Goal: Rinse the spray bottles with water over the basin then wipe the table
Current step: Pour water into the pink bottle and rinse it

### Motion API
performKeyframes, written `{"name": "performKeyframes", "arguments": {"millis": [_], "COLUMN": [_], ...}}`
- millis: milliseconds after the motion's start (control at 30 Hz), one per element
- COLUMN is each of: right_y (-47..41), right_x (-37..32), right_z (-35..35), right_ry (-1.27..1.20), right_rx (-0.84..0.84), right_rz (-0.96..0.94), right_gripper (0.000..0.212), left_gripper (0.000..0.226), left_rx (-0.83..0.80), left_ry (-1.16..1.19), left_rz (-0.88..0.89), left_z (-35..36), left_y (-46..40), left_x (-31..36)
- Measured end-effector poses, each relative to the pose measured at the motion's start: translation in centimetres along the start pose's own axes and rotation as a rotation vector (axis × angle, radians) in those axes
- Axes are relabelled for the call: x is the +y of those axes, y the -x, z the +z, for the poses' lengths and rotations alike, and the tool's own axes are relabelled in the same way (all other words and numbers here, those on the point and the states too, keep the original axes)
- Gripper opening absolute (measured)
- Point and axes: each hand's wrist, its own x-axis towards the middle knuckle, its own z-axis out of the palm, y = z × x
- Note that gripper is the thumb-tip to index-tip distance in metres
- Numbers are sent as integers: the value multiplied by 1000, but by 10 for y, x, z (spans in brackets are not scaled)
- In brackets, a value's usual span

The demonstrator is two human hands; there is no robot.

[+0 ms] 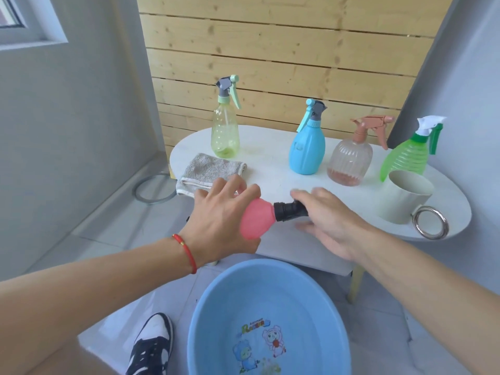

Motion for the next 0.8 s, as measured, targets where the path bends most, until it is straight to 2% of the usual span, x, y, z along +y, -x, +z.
{"name": "performKeyframes", "arguments": {"millis": [33, 133, 233, 333, 400, 467, 600, 700, 800], "right_y": [-2, -4, -2, 2, 0, -4, -9, -14, -23], "right_x": [2, 2, 0, 2, 7, 13, 14, 5, 0], "right_z": [-1, -11, -22, -24, -21, -20, -29, -43, -64], "right_ry": [-35, -73, 78, 135, 87, 155, 257, 166, 61], "right_rx": [9, 14, -177, -325, -269, -159, -52, 52, 242], "right_rz": [13, -37, -150, -101, -101, -183, -284, -321, -333], "right_gripper": [16, 42, 29, 32, 33, 18, 30, 31, 32], "left_gripper": [72, 71, 71, 69, 70, 71, 76, 76, 69], "left_rx": [-6, -118, -186, -212, -210, -199, -208, -272, -320], "left_ry": [-27, 52, 114, 201, 261, 283, 278, 308, 379], "left_rz": [22, -15, -84, -200, -238, -245, -253, -295, -395], "left_z": [2, 5, 10, 12, 15, 16, 14, 15, 16], "left_y": [1, 5, 5, 1, 0, -2, -5, -6, -7], "left_x": [0, 0, 4, 1, -3, -5, -3, -8, -22]}}
